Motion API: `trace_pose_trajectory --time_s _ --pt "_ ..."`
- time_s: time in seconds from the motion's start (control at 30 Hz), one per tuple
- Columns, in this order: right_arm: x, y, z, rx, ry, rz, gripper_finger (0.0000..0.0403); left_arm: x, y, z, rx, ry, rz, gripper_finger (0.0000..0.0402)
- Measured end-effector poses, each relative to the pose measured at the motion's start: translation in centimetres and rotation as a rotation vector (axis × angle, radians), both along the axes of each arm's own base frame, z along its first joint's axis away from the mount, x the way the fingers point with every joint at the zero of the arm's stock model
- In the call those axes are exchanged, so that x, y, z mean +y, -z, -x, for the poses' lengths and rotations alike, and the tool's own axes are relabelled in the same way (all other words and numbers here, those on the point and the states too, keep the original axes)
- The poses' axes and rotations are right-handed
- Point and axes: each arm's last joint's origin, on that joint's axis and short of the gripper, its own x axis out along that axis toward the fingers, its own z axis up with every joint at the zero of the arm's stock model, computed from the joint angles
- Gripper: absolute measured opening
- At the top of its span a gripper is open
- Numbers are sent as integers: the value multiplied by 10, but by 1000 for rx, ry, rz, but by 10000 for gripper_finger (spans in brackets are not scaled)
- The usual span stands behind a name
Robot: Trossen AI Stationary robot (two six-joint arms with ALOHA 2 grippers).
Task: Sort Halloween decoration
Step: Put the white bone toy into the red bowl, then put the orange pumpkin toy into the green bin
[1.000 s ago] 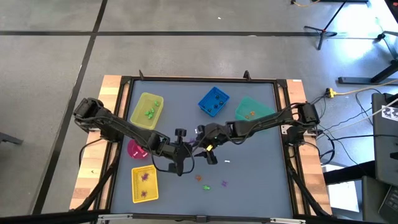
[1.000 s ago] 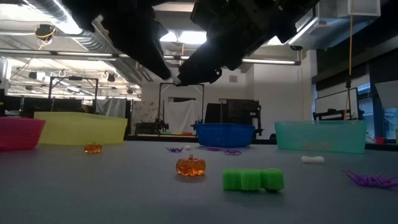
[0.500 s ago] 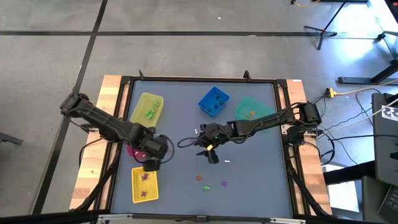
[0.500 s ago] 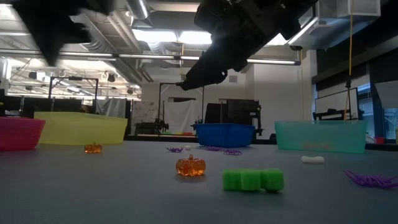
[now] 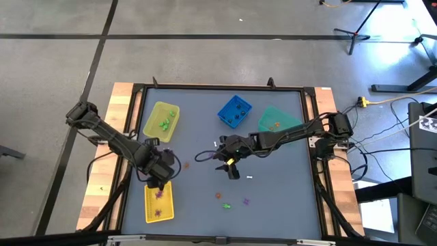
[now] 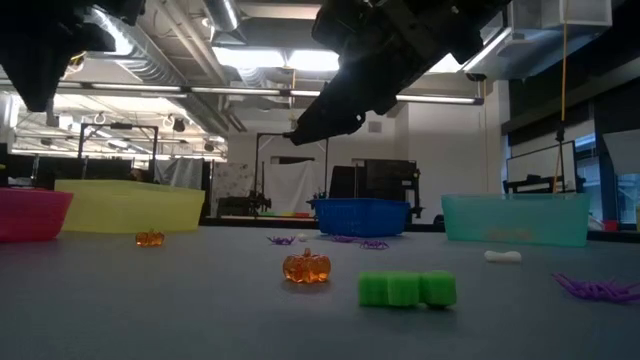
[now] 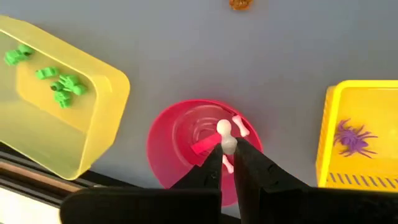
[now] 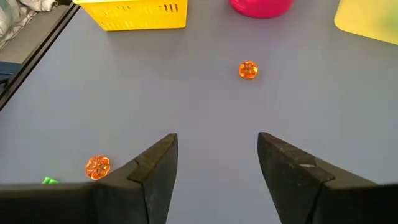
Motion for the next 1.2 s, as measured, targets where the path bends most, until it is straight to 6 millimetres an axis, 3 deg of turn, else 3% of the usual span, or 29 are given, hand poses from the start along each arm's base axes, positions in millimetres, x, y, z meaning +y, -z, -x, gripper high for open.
trace_pose_trajectory --time_s 0.17,0.4,0.7,0.93,1.2 --pt "0 0 0 -1 -1 -1 221 1 5 5 39 -20 -16 7" --pt "0 0 0 0 0 -4 221 7 34 16 146 -66 -3 12" --pt "0 0 0 1 0 -4 221 12 41 14 133 -134 -5 92" --pt "0 0 0 1 0 -4 221 15 43 -6 -25 -211 87 147" --pt "0 0 0 1 0 -5 221 23 38 -43 -344 -236 187 162"
